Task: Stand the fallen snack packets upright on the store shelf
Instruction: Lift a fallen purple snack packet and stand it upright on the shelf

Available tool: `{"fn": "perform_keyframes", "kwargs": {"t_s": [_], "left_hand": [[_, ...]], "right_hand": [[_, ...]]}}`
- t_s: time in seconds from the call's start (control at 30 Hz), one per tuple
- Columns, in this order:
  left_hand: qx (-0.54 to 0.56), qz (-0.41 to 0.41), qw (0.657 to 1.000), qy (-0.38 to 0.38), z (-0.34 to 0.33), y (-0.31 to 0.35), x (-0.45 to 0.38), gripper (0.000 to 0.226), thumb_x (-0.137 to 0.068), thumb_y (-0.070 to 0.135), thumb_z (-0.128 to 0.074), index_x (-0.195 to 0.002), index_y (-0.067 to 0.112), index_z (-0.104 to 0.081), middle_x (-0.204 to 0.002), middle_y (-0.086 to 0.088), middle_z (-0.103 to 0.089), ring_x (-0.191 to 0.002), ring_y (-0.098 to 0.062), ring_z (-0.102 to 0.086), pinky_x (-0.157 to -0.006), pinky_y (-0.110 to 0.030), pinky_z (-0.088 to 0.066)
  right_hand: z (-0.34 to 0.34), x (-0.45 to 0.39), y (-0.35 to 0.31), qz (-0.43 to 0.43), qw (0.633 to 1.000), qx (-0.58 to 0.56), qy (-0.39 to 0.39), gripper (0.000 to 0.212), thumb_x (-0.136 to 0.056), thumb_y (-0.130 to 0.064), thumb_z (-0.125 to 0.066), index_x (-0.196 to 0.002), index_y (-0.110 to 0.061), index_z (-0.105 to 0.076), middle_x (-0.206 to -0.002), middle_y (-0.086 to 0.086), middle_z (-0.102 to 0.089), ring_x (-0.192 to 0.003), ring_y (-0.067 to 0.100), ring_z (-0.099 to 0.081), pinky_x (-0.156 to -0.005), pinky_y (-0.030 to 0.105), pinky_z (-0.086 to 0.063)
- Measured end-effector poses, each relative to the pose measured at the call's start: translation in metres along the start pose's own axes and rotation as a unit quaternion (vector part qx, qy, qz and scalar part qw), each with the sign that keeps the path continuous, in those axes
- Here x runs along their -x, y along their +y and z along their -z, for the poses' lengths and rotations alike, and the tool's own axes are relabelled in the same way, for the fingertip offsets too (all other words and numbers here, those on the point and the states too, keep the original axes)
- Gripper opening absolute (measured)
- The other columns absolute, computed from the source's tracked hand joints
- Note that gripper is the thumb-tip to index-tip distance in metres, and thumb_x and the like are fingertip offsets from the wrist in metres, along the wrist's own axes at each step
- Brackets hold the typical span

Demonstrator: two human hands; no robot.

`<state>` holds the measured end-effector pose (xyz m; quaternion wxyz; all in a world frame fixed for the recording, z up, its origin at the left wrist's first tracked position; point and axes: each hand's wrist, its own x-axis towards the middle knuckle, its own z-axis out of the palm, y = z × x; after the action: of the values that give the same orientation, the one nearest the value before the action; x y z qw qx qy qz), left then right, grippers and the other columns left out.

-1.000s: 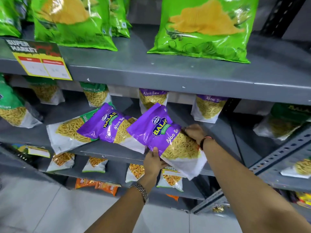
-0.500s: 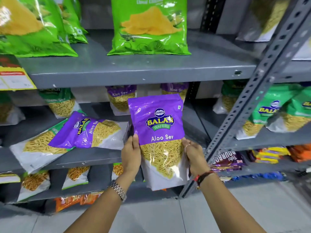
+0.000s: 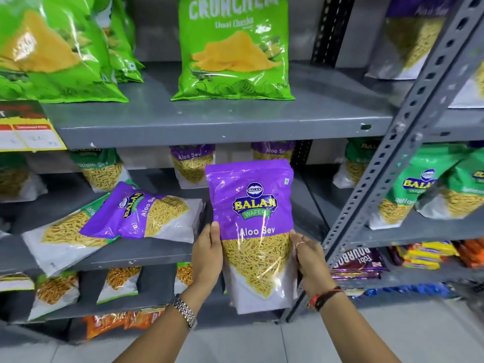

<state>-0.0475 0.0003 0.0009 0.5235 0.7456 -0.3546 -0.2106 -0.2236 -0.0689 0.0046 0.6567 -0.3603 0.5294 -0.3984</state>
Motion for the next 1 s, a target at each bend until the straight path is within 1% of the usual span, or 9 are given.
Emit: {"fn": "perform_keyframes", "kwargs": {"t_s": [0.13,0.27,0.37,0.47,0.63,0.77,0.87,0.93,1.0], "left_hand": [[-0.042,-0.017,0.999,0.016,-0.013,0.016,-0.03,0.043,-0.095,0.043,-0.027,-0.096,0.01,-0.056,-0.094,-0.01,-0.069,-0.093,-0.032,-0.061,-0.074,-0.037,-0.047],[-0.067,-0.016,0.997,0.035,-0.028,0.036,-0.065,0.041,-0.096,0.04,-0.028,-0.1,0.009,-0.054,-0.106,-0.017,-0.066,-0.101,-0.036,-0.059,-0.073,-0.032,-0.035],[-0.064,-0.017,0.997,0.047,-0.041,0.047,-0.086,0.042,-0.096,0.038,-0.027,-0.099,0.006,-0.054,-0.103,-0.018,-0.066,-0.098,-0.037,-0.06,-0.071,-0.031,-0.035],[-0.075,0.011,0.995,0.061,-0.054,0.05,-0.103,0.044,-0.097,0.035,-0.027,-0.104,0.002,-0.055,-0.108,-0.02,-0.065,-0.102,-0.038,-0.057,-0.071,-0.031,-0.032],[-0.063,0.012,0.996,0.055,-0.064,0.037,-0.115,0.037,-0.097,0.031,-0.033,-0.091,0.001,-0.054,-0.1,-0.022,-0.065,-0.09,-0.035,-0.057,-0.066,-0.025,-0.027],[0.058,0.045,0.997,0.039,-0.056,0.017,-0.12,0.024,-0.092,0.042,-0.039,-0.091,0.021,-0.05,-0.1,-0.013,-0.067,-0.093,-0.03,-0.064,-0.084,-0.038,-0.052],[0.159,0.091,0.981,0.056,-0.031,0.005,-0.108,0.022,-0.097,0.03,-0.033,-0.102,0.013,-0.047,-0.105,-0.012,-0.066,-0.087,-0.025,-0.063,-0.074,-0.033,-0.053],[0.207,0.108,0.97,0.073,-0.01,-0.011,-0.098,0.025,-0.098,0.023,-0.032,-0.094,0.008,-0.051,-0.087,-0.01,-0.065,-0.068,-0.02,-0.061,-0.054,-0.021,-0.053],[0.204,0.118,0.967,0.094,0.015,-0.031,-0.09,0.031,-0.098,0.024,-0.031,-0.087,0.009,-0.056,-0.077,-0.008,-0.065,-0.053,-0.013,-0.062,-0.041,-0.016,-0.05]], "right_hand": [[-0.01,-0.028,-0.021,0.051,0.998,0.023,0.018,0.021,-0.093,-0.018,-0.047,-0.078,-0.011,-0.059,-0.07,0.001,-0.06,-0.061,0.01,-0.053,-0.04,0.006,-0.041],[-0.02,-0.067,-0.045,0.102,0.993,0.046,0.031,0.028,-0.093,-0.016,-0.048,-0.066,-0.018,-0.055,-0.064,-0.003,-0.054,-0.053,0.0,-0.052,-0.051,0.01,-0.043],[-0.027,-0.099,-0.056,0.103,0.992,0.065,0.025,0.026,-0.092,-0.017,-0.049,-0.067,-0.02,-0.057,-0.074,0.0,-0.058,-0.08,0.016,-0.053,-0.08,0.033,-0.045],[-0.033,-0.127,-0.06,0.109,0.99,0.086,0.022,0.025,-0.092,-0.019,-0.048,-0.068,-0.019,-0.057,-0.088,0.011,-0.062,-0.088,0.021,-0.054,-0.088,0.041,-0.047],[-0.033,-0.144,-0.059,0.116,0.982,0.15,0.024,0.021,-0.092,-0.014,-0.046,-0.101,-0.001,-0.06,-0.099,0.013,-0.063,-0.093,0.021,-0.056,-0.089,0.035,-0.045],[-0.021,-0.153,-0.047,0.106,0.968,0.225,0.034,0.024,-0.092,-0.026,-0.046,-0.104,-0.009,-0.058,-0.107,0.014,-0.064,-0.099,0.028,-0.059,-0.096,0.045,-0.047],[-0.007,-0.153,-0.03,0.053,0.93,0.364,0.031,0.022,-0.09,-0.026,-0.045,-0.081,-0.01,-0.056,-0.083,0.018,-0.062,-0.077,0.029,-0.058,-0.081,0.043,-0.05],[-0.003,-0.137,-0.024,0.017,0.89,0.452,-0.053,0.03,-0.088,-0.016,-0.046,-0.059,-0.013,-0.052,-0.056,0.005,-0.055,-0.051,0.017,-0.053,-0.062,0.03,-0.045],[-0.018,-0.107,-0.022,-0.029,0.857,0.487,-0.165,0.032,-0.089,-0.009,-0.045,-0.06,-0.016,-0.054,-0.055,-0.002,-0.054,-0.041,0.003,-0.051,-0.048,0.018,-0.043]]}}
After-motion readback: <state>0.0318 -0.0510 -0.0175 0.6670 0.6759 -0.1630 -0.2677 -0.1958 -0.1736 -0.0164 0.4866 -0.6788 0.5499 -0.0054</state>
